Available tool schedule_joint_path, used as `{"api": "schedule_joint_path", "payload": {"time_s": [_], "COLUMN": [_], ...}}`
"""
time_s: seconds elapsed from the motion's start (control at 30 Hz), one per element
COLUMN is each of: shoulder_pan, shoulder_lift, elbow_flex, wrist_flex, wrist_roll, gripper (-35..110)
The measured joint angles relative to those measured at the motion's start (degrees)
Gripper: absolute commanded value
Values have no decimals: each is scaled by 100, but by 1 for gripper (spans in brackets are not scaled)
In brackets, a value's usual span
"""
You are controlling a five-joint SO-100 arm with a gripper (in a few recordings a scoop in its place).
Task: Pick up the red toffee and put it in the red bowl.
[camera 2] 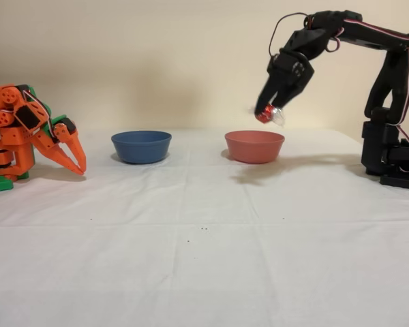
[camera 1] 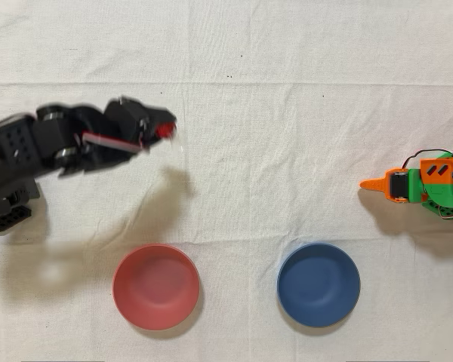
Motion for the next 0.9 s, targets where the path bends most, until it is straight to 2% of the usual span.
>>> {"api": "schedule_joint_path", "payload": {"time_s": [0.43, 0.9], "shoulder_pan": [1740, 3375], "shoulder_lift": [422, 431], "elbow_flex": [914, 993], "wrist_flex": [-729, -1204], "wrist_roll": [-510, -809], "gripper": [6, 6]}}
